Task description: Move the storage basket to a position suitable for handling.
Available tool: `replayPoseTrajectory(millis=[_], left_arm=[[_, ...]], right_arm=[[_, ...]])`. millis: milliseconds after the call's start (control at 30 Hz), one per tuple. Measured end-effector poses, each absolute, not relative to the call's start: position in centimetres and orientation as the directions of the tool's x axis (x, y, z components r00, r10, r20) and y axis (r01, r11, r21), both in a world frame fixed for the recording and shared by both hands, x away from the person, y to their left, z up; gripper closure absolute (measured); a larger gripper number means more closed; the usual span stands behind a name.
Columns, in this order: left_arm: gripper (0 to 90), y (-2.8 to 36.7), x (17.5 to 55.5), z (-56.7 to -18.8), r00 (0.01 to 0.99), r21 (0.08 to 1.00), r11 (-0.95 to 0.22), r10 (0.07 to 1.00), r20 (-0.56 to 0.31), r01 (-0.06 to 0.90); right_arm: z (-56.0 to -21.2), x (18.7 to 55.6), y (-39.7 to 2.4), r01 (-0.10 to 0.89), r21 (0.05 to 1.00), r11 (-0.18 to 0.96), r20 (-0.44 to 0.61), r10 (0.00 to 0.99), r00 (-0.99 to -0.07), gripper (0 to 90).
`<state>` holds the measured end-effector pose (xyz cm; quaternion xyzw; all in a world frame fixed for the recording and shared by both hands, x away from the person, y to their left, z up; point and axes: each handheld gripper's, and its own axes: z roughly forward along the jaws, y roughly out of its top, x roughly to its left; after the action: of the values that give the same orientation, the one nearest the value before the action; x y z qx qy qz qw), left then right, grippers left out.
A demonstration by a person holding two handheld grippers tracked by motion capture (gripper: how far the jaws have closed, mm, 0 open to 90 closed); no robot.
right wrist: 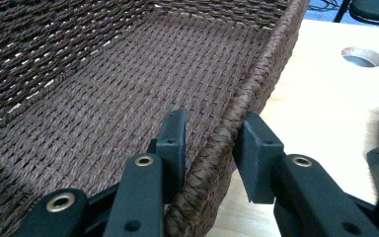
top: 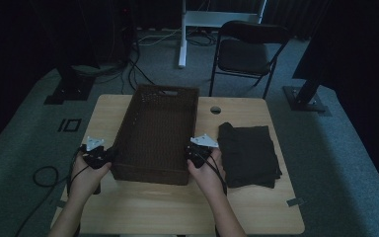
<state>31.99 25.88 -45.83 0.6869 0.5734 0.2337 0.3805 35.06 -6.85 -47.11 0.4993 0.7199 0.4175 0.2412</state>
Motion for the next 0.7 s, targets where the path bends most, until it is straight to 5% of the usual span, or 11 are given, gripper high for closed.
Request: replayPoseTrajectory(millis=[700], left_arm=[[80.0, 24.6, 28.2, -46.0, 0.195, 0.793, -0.01, 0.971, -0.137, 0.609]], right_arm=[[-47.1, 33.5, -8.2, 0.504, 0.84, 0.201, 0.057, 0.89, -0.452, 66.9]])
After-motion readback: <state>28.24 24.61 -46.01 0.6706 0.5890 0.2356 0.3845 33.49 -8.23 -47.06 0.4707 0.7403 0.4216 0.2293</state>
